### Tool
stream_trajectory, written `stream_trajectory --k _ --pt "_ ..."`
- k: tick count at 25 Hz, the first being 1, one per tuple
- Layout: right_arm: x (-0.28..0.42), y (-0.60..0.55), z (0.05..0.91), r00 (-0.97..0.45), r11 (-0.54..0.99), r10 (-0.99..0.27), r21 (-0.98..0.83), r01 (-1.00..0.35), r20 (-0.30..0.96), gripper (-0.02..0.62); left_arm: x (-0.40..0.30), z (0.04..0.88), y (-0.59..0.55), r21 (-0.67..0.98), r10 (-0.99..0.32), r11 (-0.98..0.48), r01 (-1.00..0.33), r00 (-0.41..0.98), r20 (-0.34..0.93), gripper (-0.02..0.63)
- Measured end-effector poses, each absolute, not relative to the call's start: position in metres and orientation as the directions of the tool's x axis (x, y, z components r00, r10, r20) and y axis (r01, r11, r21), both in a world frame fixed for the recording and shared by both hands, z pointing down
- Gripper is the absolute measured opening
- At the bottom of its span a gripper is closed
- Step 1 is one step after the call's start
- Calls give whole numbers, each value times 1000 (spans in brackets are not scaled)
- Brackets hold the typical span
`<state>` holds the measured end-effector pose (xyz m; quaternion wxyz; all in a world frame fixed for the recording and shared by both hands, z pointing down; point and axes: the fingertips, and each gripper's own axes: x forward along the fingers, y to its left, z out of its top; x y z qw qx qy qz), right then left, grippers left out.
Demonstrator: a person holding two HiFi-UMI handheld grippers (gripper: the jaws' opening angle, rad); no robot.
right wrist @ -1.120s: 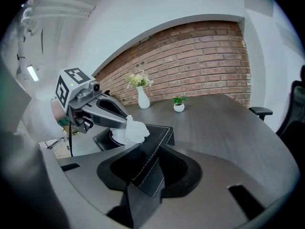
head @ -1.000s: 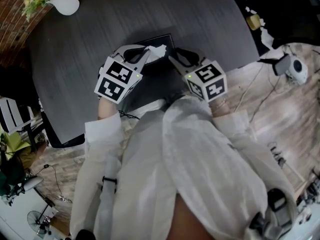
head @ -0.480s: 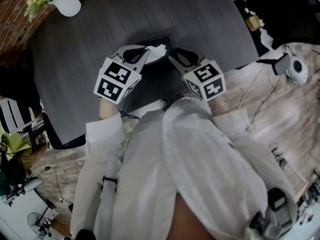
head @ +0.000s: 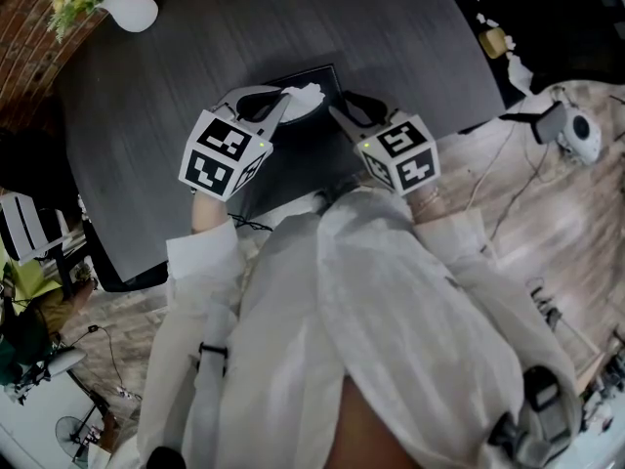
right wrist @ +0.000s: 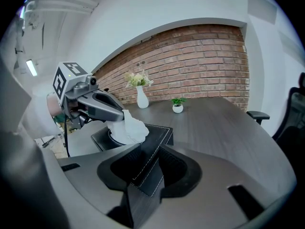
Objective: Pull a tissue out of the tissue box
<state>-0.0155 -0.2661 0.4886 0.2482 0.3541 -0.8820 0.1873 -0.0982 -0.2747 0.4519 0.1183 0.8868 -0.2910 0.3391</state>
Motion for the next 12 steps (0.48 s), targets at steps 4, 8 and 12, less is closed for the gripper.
stream_trajectory --k 4,8,12 --pt "-15 -266 488 -624 678 -532 -153 -719 572 118 -98 450 -275 12 -439 -802 -598 602 667 8" --pt "-16 -267 489 -625 680 -532 -152 -717 571 118 -97 449 -276 11 -444 -801 -599 605 661 8" --pt "-15 -267 489 -629 683 -527 -156 -714 571 118 -98 448 -275 13 -448 -797 -604 606 657 8"
